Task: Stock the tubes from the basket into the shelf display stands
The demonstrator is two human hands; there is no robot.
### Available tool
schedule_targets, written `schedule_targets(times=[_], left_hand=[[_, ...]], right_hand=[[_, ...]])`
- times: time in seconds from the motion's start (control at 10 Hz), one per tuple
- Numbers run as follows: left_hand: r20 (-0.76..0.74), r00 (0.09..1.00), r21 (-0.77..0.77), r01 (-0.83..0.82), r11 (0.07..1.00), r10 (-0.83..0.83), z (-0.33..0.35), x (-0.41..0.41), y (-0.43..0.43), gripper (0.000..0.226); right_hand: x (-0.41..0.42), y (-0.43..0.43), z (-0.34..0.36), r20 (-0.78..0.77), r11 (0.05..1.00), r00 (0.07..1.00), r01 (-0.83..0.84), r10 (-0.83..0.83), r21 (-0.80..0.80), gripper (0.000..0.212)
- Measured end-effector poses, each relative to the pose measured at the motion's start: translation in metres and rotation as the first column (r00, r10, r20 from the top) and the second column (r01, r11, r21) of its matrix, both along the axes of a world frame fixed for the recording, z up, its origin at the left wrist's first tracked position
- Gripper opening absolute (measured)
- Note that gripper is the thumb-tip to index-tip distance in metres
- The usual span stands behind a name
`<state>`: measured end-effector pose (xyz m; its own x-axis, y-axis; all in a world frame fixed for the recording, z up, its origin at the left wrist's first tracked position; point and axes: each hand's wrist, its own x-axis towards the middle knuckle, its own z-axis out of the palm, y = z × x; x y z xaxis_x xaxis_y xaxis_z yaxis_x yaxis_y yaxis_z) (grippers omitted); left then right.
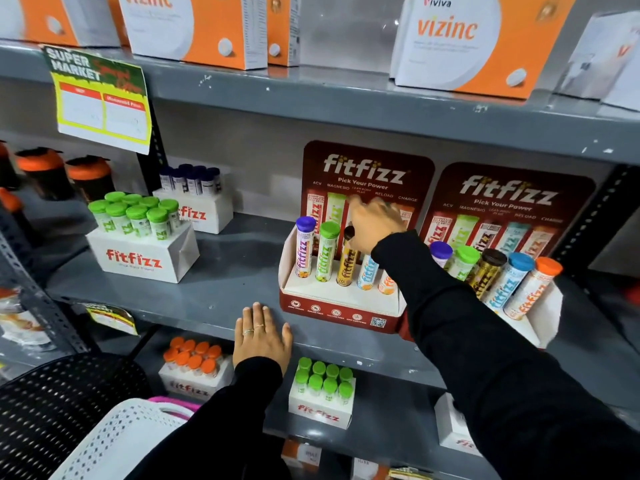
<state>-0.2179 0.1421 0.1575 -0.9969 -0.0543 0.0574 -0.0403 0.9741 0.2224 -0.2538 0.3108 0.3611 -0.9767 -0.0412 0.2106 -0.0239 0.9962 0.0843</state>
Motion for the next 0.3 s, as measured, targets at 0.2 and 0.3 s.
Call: schedule_targets(times=[0.2, 0.3], left_hand=[[0.001, 1.000, 0.036, 0.007, 0.999, -0.007, 0.004, 0.001, 0.001, 0.063], [-0.094, 0.995, 0.071, 0.024, 0.997, -0.018, 0.001, 0.006, 0.000, 0.063]], right_hand=[[0.036, -0.003, -0.004, -0.063, 0.992, 0.998, 0.014, -0.022, -0.125, 0.064], [0.070, -0.010, -0.026, -0.235, 0.989, 0.965, -0.131, 0.114, -0.060, 0.052]])
